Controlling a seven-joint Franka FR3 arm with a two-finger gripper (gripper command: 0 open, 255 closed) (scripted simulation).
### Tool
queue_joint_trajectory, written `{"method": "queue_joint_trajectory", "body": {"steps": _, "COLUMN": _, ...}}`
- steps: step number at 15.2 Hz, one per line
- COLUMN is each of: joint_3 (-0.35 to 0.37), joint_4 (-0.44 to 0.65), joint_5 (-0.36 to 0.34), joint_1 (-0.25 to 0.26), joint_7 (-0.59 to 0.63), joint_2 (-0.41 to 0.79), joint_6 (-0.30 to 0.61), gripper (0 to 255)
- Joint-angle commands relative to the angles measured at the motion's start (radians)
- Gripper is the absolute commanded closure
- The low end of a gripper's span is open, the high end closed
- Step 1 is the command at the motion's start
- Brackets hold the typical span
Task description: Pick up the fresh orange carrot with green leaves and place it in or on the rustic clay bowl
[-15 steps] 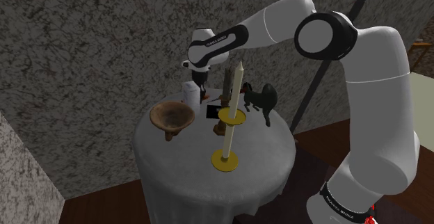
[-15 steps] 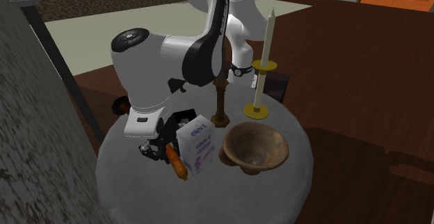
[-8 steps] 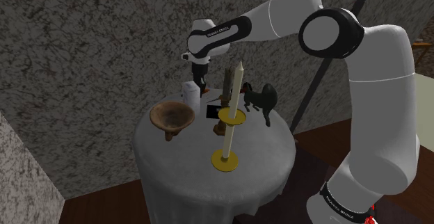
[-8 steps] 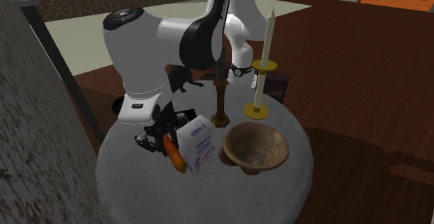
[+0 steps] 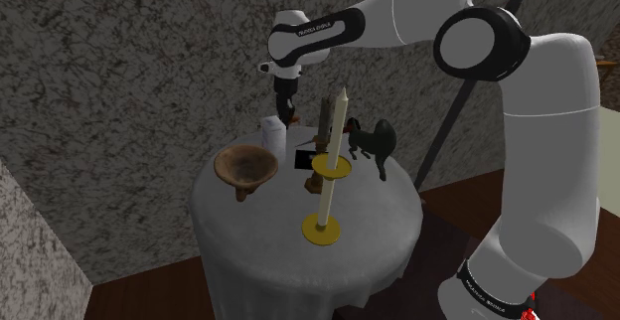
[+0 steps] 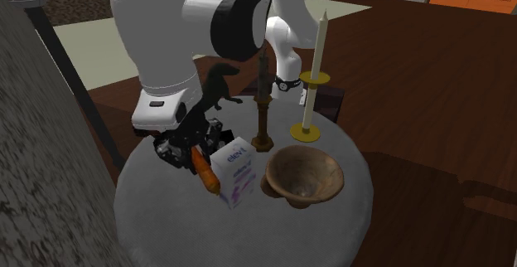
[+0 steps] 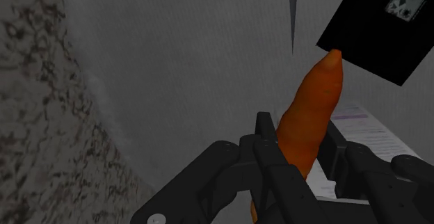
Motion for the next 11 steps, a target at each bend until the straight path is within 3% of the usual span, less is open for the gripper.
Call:
{"method": "queue_joint_trajectory", "body": {"steps": 1, "joint_3": 0.0, "joint_4": 0.017, "joint_5": 0.001, "joint_1": -0.002, "joint_7": -0.001, "joint_2": -0.008, "joint_6": -0.026, "gripper": 255}}
{"method": "queue_joint_trajectory", "body": {"steps": 11, "joint_3": 0.002, "joint_4": 0.122, "joint_5": 0.003, "joint_1": 0.0, "joint_7": 0.002, "joint_2": -0.028, "joint_6": -0.15, "gripper": 255}}
